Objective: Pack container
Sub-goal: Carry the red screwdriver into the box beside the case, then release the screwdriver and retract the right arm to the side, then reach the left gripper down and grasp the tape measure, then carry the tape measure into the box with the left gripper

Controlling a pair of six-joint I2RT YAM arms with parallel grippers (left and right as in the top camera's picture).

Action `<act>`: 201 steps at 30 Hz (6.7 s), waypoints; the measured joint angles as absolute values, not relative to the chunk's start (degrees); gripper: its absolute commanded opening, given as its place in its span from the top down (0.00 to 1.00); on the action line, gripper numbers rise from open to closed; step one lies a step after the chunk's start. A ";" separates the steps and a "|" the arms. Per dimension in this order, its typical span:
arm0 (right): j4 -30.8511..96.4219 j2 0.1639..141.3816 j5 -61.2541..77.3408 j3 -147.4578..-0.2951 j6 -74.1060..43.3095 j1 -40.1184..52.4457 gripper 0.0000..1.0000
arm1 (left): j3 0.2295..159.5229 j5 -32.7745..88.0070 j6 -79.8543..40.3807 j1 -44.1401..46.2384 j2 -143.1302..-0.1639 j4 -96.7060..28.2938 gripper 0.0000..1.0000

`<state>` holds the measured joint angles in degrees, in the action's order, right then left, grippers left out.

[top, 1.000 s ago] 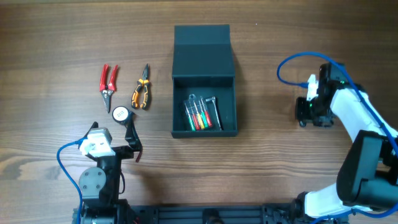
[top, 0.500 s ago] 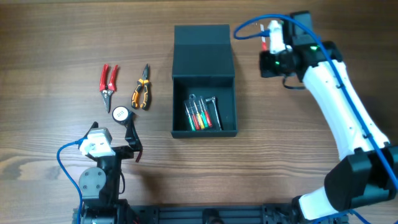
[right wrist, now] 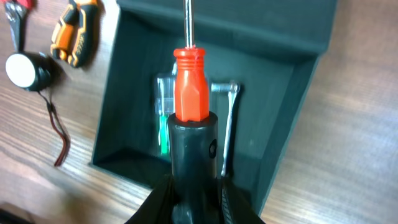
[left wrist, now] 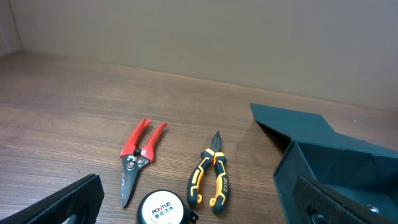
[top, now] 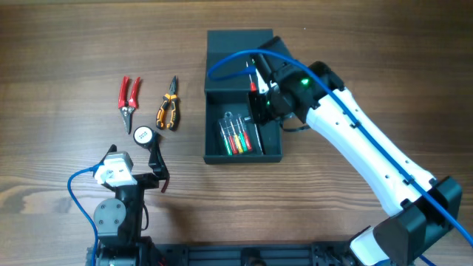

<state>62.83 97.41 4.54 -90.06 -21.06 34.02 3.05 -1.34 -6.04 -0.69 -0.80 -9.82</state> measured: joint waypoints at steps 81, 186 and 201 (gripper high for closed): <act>61.47 107.92 -4.54 -110.85 -12.05 -10.76 0.00 | 2.85 -0.67 -6.02 -0.69 -0.80 -3.79 0.00; 61.28 107.92 -4.12 -111.11 -12.03 -10.76 0.00 | 56.62 2.00 24.32 -4.62 -101.91 -37.74 0.60; 61.28 107.92 -4.12 -111.11 -12.03 -10.76 0.00 | 57.47 0.84 18.87 -4.62 -82.46 -42.19 0.66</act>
